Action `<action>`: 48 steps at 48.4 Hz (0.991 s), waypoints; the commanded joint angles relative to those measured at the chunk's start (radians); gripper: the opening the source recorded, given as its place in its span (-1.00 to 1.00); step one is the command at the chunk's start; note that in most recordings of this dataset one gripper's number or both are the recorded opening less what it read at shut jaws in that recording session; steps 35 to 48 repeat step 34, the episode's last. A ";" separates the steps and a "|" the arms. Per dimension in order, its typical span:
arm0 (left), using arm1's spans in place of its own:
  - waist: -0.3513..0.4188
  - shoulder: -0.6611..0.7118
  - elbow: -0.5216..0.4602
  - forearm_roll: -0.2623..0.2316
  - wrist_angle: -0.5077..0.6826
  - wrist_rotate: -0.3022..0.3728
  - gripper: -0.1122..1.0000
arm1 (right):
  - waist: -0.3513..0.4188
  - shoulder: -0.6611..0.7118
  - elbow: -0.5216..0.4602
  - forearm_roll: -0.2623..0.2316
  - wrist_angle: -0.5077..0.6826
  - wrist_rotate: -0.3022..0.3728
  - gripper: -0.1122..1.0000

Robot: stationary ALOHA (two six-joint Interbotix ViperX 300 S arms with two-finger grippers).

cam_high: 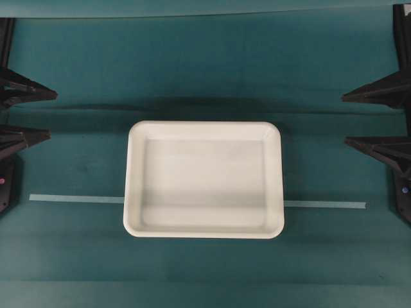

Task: Lift the white case with both hands.

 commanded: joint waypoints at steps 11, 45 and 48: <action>0.000 0.011 -0.020 0.003 -0.003 0.003 0.87 | 0.002 0.008 -0.009 -0.003 -0.012 -0.002 0.69; 0.000 -0.011 -0.020 0.003 -0.003 0.006 0.87 | 0.002 -0.002 -0.006 0.000 -0.006 0.003 0.69; 0.000 -0.011 -0.020 0.003 -0.003 0.006 0.87 | 0.002 -0.002 -0.006 0.000 -0.006 0.003 0.69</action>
